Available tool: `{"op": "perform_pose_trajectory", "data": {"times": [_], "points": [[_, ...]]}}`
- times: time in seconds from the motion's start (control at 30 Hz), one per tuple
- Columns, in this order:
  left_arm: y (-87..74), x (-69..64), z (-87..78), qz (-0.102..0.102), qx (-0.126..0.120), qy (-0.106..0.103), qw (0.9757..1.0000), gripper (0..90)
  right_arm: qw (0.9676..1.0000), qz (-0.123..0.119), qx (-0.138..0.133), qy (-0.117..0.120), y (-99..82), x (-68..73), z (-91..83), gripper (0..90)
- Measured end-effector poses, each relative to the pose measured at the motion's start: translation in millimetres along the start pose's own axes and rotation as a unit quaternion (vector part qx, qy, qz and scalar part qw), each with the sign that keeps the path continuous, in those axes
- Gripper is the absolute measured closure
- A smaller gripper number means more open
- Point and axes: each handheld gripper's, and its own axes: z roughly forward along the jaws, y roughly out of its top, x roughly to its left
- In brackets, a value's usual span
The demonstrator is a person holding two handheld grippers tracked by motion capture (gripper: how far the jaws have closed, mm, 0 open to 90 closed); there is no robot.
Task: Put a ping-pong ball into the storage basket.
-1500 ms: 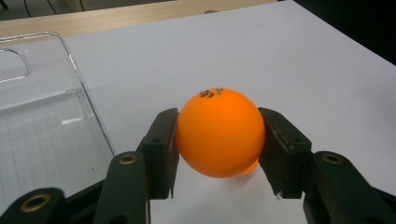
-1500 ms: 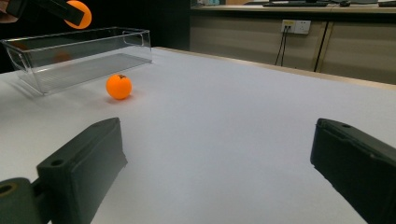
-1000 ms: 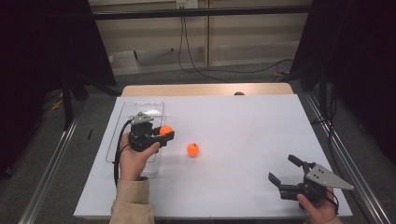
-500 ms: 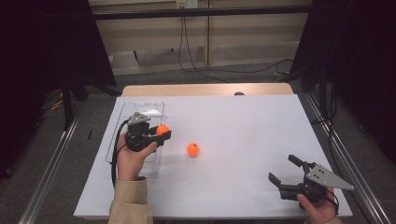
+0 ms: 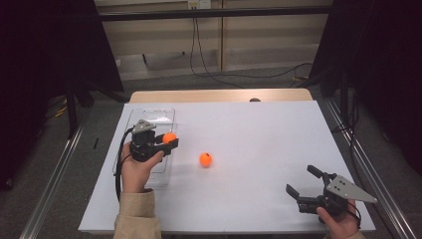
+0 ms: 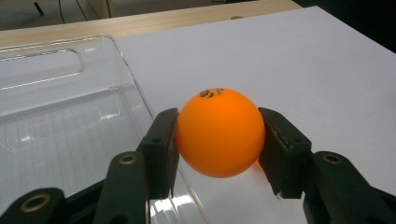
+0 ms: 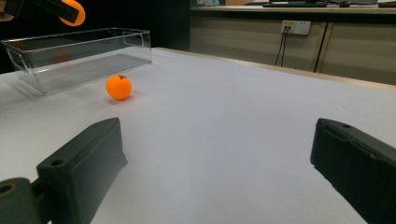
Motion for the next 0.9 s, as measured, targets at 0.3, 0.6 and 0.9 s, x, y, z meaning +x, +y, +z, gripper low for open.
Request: {"op": "perform_pose_trajectory", "data": {"times": [0.3,0.6,0.9], "points": [[-1.0,3.3,-1.9,0.001,0.000,0.008,1.0000,51.0,1.0000,0.000,-0.001,0.000,0.1,-0.1,-0.3,2.8],[-1.7,5.9,-3.3,0.002,0.002,0.013,0.9999,51.0,1.0000,0.000,-0.001,-0.001,0.1,-0.1,-0.3,2.8],[-3.3,9.9,-5.5,-0.001,-0.001,0.019,0.9998,50.9,1.0000,-0.001,-0.001,0.000,0.1,-0.2,-0.3,2.8]]}}
